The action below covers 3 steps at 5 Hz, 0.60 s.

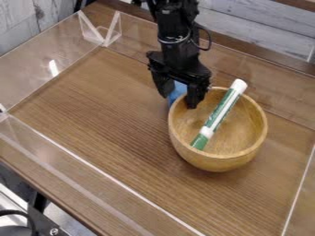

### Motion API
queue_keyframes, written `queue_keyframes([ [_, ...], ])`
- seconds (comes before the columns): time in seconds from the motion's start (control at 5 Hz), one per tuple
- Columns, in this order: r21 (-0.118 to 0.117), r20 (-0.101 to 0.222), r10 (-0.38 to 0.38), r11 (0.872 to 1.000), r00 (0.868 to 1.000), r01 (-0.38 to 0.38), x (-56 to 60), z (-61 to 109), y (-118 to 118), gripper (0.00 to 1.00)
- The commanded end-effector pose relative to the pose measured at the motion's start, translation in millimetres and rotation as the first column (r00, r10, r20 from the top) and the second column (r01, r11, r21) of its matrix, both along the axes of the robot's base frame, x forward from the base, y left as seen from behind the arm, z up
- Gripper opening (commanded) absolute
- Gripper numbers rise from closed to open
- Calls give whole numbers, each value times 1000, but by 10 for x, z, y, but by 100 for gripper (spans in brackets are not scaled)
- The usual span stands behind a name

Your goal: Put the blue block in the brown bowl

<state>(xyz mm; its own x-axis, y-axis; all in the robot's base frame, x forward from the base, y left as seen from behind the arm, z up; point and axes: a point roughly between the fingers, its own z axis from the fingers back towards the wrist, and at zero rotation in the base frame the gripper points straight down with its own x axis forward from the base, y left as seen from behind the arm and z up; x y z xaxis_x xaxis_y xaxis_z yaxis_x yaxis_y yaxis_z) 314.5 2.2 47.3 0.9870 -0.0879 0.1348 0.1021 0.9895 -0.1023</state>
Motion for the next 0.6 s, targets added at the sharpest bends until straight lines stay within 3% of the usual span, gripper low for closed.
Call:
queue_keyframes([
  [0.0,-6,28,-15,1000,1000,15,14,72,-87,100],
  [0.4,-12,29,-17,1000,999,18,-2,56,-147,100],
])
